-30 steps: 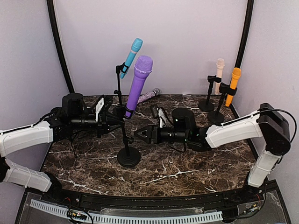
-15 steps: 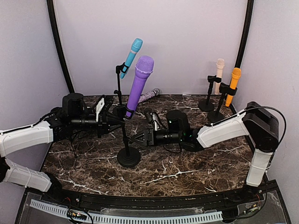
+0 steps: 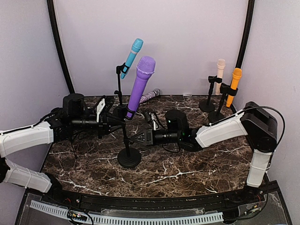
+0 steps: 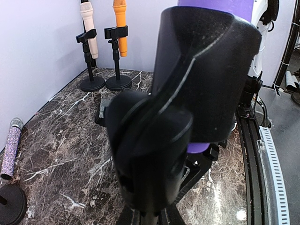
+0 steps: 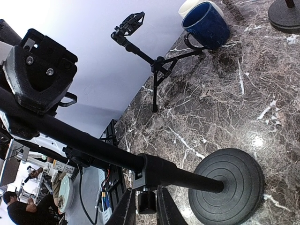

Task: Remove the microphone from the stand
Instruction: Unscrew the knob on the stand of the microphone stand.

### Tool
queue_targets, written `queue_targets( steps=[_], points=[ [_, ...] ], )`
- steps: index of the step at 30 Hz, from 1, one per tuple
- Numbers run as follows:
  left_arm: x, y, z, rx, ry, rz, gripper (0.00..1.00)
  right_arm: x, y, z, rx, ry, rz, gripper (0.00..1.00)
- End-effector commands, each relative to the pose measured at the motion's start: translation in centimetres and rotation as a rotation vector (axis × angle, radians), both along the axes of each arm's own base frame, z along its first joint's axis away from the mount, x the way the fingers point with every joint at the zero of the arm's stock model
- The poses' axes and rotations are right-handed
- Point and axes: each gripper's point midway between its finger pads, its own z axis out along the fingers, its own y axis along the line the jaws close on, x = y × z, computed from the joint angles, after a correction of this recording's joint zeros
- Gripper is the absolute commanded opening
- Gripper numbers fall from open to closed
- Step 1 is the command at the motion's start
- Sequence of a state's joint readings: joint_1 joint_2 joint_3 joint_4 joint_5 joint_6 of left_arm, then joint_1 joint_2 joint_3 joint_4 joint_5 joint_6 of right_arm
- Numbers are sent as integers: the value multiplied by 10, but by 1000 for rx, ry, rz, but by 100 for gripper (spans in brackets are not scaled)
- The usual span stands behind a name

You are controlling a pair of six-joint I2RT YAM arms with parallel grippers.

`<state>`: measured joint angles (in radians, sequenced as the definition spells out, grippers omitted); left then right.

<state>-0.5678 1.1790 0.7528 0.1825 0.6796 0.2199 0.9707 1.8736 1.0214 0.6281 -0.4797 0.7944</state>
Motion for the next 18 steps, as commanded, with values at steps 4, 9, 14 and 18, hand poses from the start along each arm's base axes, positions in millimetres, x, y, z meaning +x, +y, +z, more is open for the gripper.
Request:
queue_targets(
  steps=[4, 9, 14, 18],
  points=[
    [3, -1, -3, 25, -3, 6, 0, -3, 7, 9, 24, -40, 24, 17],
    [2, -2, -3, 26, -2, 4, 0, -4, 8, 5, 14, -38, 26, 21],
    [3, -2, -4, 29, -2, 6, 0, -4, 9, 3, 5, -43, 25, 21],
    [3, -2, -4, 30, -2, 6, 0, -5, 10, 3, 1, -48, 23, 12]
  ],
)
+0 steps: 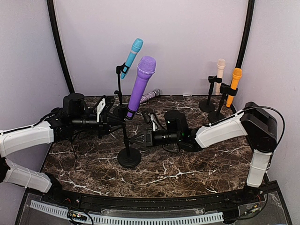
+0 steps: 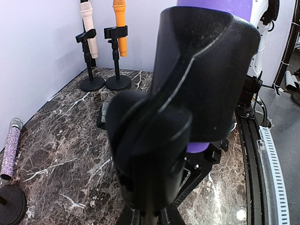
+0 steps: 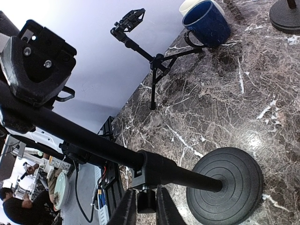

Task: Remove the microphone from the stand
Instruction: Unscrew the knob on the stand of the microphone stand.

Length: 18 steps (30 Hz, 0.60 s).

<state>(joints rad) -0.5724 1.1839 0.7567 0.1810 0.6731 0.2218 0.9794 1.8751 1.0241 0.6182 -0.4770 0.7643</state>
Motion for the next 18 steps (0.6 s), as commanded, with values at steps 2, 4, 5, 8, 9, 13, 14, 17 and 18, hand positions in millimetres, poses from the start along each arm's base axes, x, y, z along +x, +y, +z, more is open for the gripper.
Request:
queue_targets(
  steps=[2, 4, 5, 8, 9, 13, 14, 17, 18],
  points=[
    [2, 0, -4, 28, -2, 7, 0, -1, 7, 5, 9, -28, 5, 5],
    [2, 0, -4, 29, -2, 7, 0, -1, 7, 5, 1, -41, -1, 0],
    [2, -1, -5, 30, -1, 6, 0, 0, 6, 6, -5, -52, -9, 0],
    [3, -1, -5, 33, -2, 9, 0, 1, 4, 7, -40, -101, -36, 0],
    [4, 0, -5, 33, -3, 11, 0, 1, 4, 7, -54, -118, -43, 0],
    [4, -1, -6, 36, -4, 12, 0, 0, 3, 5, -128, -208, -89, 0],
    [4, -1, -6, 36, -3, 12, 0, -1, 3, 5, -145, -232, -101, 0],
    [4, -1, -7, 38, 0, 12, 0, -2, 1, 1, -204, -297, -143, 0],
    [4, -1, -7, 38, 1, 11, 0, -2, 1, 0, -223, -320, -159, 0]
  ],
)
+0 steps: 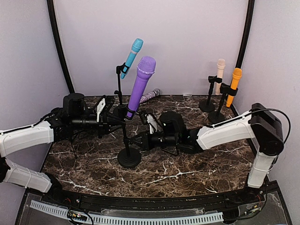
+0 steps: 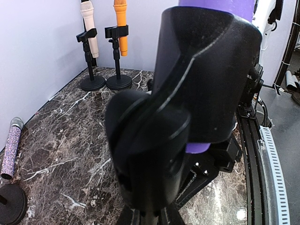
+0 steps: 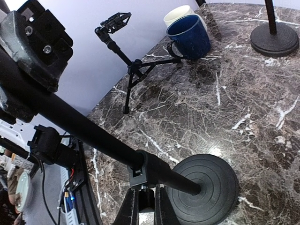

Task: Remove the microphone from the stand
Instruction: Unscrew the knob on the stand of the microphone stand.

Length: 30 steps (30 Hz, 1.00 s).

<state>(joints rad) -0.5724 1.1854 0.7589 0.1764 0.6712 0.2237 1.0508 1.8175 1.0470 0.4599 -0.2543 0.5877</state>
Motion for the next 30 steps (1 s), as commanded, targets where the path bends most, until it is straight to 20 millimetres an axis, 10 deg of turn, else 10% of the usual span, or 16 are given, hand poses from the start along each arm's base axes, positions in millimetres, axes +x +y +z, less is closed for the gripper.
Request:
queue_targets(
  steps=[1, 16, 23, 30],
  points=[
    [3, -1, -7, 36, 1, 8, 0, -1, 0, -1, -114, -159, -79, 0],
    [4, -2, -11, 43, 9, 7, 0, -1, -6, 3, -213, -314, -248, 1],
    [4, -3, -12, 46, 9, 6, 0, -2, -18, 18, -128, -217, -267, 45],
    [3, -4, -12, 50, 5, 3, 0, -4, -31, 23, 66, -9, -172, 65]
  ],
)
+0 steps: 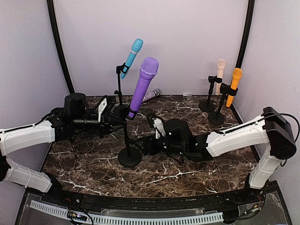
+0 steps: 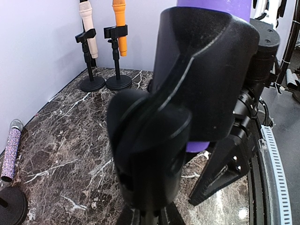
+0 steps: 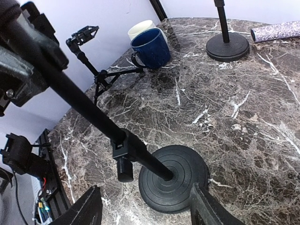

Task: Remove the microphone from the stand
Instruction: Unscrew the knob on the stand of the microphone stand.

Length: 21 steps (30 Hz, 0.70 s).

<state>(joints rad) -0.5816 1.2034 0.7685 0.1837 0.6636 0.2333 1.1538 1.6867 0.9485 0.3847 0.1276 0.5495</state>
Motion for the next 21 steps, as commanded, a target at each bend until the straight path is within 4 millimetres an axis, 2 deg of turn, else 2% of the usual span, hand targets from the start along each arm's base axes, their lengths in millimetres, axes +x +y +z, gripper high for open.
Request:
queue_targets(
  steps=[1, 7, 11, 13, 21],
  points=[
    [1, 0, -11, 45, 14, 8, 0, -2, 2, 22, 209, 132, 89, 65],
    [0, 0, -11, 47, 14, 7, 0, -4, 20, 28, 255, 192, 185, 64],
    [1, 0, -11, 49, 13, 8, 0, 1, 28, 20, 226, 188, 185, 59],
    [1, 0, -11, 50, 13, 10, 0, 3, 31, 14, 199, 180, 183, 55],
    [1, -1, -12, 52, 16, 8, 0, 5, 36, -1, 111, 131, 175, 26]
  ],
)
